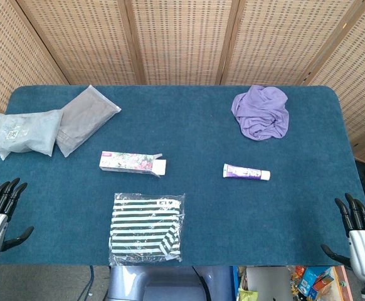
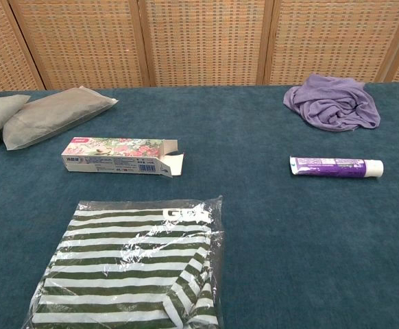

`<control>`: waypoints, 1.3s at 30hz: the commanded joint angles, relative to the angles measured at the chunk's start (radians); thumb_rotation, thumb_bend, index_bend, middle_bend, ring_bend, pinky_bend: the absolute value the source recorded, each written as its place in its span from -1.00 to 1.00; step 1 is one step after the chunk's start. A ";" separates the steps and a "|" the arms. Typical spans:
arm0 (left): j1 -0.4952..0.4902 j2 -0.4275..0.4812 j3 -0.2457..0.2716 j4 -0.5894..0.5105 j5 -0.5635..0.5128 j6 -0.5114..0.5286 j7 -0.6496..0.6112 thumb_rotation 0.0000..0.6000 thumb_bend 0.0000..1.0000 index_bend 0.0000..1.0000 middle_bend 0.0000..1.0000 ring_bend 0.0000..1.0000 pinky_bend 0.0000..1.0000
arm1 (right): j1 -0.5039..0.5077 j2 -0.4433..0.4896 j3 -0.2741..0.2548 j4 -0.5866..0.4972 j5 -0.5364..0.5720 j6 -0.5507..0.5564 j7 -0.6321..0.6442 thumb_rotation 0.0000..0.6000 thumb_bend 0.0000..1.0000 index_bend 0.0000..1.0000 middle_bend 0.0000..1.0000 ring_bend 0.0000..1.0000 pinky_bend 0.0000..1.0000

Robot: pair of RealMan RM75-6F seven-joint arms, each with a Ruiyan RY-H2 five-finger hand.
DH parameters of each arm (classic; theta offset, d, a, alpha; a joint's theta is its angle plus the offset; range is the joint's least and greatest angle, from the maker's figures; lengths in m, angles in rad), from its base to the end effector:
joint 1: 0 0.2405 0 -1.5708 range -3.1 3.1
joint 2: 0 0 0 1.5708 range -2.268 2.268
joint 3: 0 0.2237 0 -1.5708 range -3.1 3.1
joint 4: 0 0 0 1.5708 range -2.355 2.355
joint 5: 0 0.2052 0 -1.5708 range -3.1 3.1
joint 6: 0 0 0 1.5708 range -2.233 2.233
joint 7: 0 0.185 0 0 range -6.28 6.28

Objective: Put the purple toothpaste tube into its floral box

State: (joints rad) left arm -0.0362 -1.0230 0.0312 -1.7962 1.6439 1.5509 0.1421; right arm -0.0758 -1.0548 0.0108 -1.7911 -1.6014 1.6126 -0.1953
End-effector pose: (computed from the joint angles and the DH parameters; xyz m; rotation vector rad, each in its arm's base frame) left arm -0.2407 0.1870 0.1498 -1.4983 -0.8433 -0.9007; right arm -0.2592 -0.1677 0.1621 1.3521 -0.8368 0.8302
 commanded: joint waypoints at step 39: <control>-0.063 -0.036 -0.083 0.022 -0.185 -0.106 0.036 1.00 -0.51 -1.00 -1.00 -1.00 -1.00 | 0.761 -0.464 0.268 0.364 0.750 -0.656 -0.287 1.00 -0.70 -0.34 -0.33 -0.54 -0.48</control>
State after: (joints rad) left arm -0.0984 -1.0586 -0.0513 -1.7750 1.4596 1.4460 0.1767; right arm 0.6761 -1.5025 0.2888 -1.4436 -0.8611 0.9515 -0.4721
